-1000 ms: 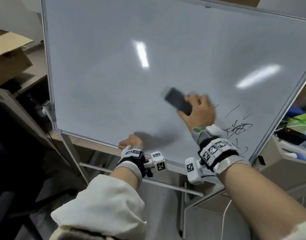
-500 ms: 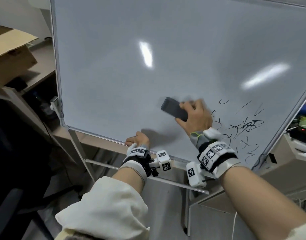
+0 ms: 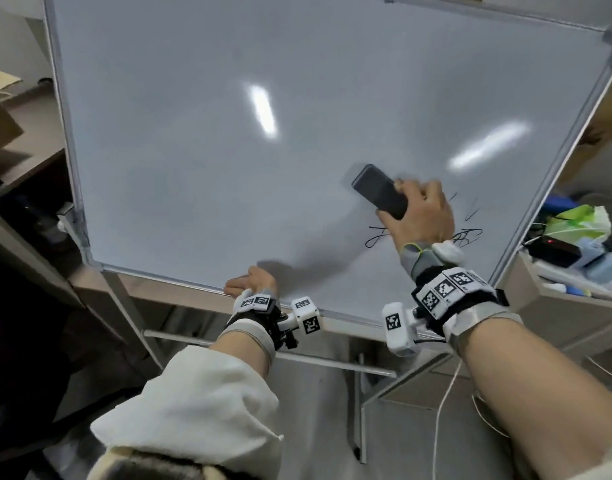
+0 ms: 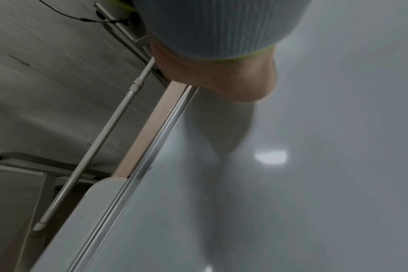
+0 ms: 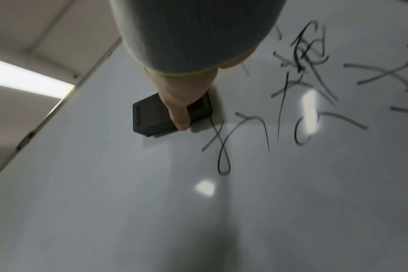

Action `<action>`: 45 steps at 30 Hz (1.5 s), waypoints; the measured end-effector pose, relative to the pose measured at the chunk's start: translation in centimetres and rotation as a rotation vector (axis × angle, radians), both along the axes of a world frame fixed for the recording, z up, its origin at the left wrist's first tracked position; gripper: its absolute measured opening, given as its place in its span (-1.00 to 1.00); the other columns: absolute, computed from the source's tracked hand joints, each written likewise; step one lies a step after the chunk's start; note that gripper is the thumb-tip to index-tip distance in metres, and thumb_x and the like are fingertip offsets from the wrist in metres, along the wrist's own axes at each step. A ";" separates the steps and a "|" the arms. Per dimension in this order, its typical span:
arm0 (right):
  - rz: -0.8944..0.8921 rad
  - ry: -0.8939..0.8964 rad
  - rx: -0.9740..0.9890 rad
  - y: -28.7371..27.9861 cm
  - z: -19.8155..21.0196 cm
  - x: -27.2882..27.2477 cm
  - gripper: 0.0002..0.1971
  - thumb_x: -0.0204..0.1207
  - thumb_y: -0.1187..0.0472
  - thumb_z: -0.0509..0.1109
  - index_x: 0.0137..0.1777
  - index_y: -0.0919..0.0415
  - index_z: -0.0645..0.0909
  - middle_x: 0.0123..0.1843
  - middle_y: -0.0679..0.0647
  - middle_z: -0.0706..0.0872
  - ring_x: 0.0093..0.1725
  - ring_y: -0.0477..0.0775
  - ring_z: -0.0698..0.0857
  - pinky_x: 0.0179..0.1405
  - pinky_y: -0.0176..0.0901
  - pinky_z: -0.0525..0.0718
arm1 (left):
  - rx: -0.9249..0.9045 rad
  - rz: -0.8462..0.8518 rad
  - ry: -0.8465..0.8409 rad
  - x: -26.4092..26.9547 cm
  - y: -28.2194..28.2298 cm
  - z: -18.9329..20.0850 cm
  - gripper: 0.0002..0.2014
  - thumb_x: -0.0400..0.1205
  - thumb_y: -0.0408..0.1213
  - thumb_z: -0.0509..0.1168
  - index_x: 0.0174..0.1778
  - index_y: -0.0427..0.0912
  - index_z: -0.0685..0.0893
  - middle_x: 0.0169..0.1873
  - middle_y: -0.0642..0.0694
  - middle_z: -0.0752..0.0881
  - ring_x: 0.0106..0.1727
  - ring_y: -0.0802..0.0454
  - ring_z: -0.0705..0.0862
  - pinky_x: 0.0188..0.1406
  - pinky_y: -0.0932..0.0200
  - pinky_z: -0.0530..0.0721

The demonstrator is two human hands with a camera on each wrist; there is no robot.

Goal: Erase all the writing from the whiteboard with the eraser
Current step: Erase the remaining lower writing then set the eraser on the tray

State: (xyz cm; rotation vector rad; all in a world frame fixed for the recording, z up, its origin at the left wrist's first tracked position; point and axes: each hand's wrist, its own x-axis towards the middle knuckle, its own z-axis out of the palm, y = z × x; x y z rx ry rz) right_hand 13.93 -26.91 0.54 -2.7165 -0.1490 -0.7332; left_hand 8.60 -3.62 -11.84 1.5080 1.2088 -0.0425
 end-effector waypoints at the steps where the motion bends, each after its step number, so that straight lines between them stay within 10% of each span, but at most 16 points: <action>1: -0.025 0.000 0.028 -1.0 0.6 0.2 -0.45 0.23 -0.09 0.65 0.20 -0.05 0.58 0.10 0.14 0.54 0.02 0.26 0.64 0.01 0.09 0.70 | 0.026 -0.036 0.015 0.1 -0.3 -0.1 -0.36 0.82 -0.13 -0.03 0.76 -0.40 -0.02 0.76 -0.33 0.03 0.78 -0.28 0.04 0.75 -0.14 0.04; 12: 0.251 0.269 -0.271 -1.7 -7.0 -2.8 -0.43 0.20 -0.09 0.69 0.21 -0.12 0.61 0.16 0.03 0.58 0.01 0.14 0.64 -0.06 -0.10 0.58 | 0.106 -0.056 0.064 1.0 -5.9 1.3 -0.50 0.80 -0.22 -0.03 0.61 -0.43 0.27 0.60 -0.45 0.20 0.65 -0.31 0.23 0.68 -0.07 0.18; 15: 0.254 0.174 -0.218 -3.3 -5.1 -1.8 -0.44 0.13 -0.06 0.72 0.15 -0.08 0.66 0.08 0.04 0.61 -0.02 0.14 0.63 -0.11 -0.10 0.57 | 0.086 -0.042 0.051 1.2 -7.1 0.3 -0.38 0.82 -0.15 -0.03 0.74 -0.43 0.07 0.72 -0.40 0.10 0.74 -0.33 0.14 0.73 -0.15 0.11; 21: 0.081 -0.128 0.101 -7.7 2.8 2.7 -0.47 0.17 -0.04 0.67 0.16 -0.02 0.68 0.10 0.15 0.59 0.03 0.27 0.65 -0.03 0.04 0.65 | 0.255 -0.201 0.118 0.0 -9.9 0.3 -0.61 0.67 -0.48 0.22 0.42 -0.24 0.40 0.40 -0.42 0.55 0.46 -0.33 0.52 0.45 -0.12 0.50; 31: 0.467 0.204 -0.291 -8.5 -5.0 0.4 -0.45 0.12 -0.14 0.68 0.15 -0.10 0.69 0.00 0.08 0.58 0.02 0.19 0.60 -0.09 -0.05 0.55 | 0.210 -0.165 0.111 1.0 -13.6 -1.4 -0.51 0.77 -0.19 0.03 0.61 -0.30 0.39 0.53 -0.38 0.48 0.55 -0.34 0.49 0.55 -0.19 0.50; 35: 0.370 0.021 -0.104 -9.5 -1.6 2.0 -0.47 0.12 -0.02 0.68 0.15 -0.07 0.70 0.02 0.13 0.61 -0.06 0.22 0.65 -0.19 -0.07 0.56 | 0.156 -0.092 0.049 1.2 -15.0 -2.1 -0.42 0.76 -0.06 -0.05 0.60 -0.35 0.42 0.53 -0.37 0.51 0.53 -0.35 0.53 0.50 -0.22 0.56; 39: 0.201 -0.101 0.088 -11.5 2.4 4.4 -0.49 0.19 -0.04 0.62 0.19 -0.11 0.66 0.08 0.14 0.57 -0.01 0.25 0.65 -0.13 0.05 0.69 | 0.262 -0.198 0.139 -0.1 -16.0 -1.3 -0.52 0.70 -0.41 0.20 0.56 -0.27 0.31 0.49 -0.42 0.43 0.54 -0.33 0.47 0.48 -0.12 0.50; 45: 0.419 0.103 -0.084 -12.2 -4.8 1.2 -0.44 0.11 -0.04 0.68 0.17 -0.10 0.69 0.02 0.11 0.58 -0.08 0.22 0.65 -0.23 0.01 0.69 | 0.147 0.011 0.040 1.3 -15.9 -1.9 -0.44 0.80 -0.11 -0.06 0.67 -0.39 0.27 0.63 -0.38 0.33 0.64 -0.33 0.35 0.63 -0.19 0.36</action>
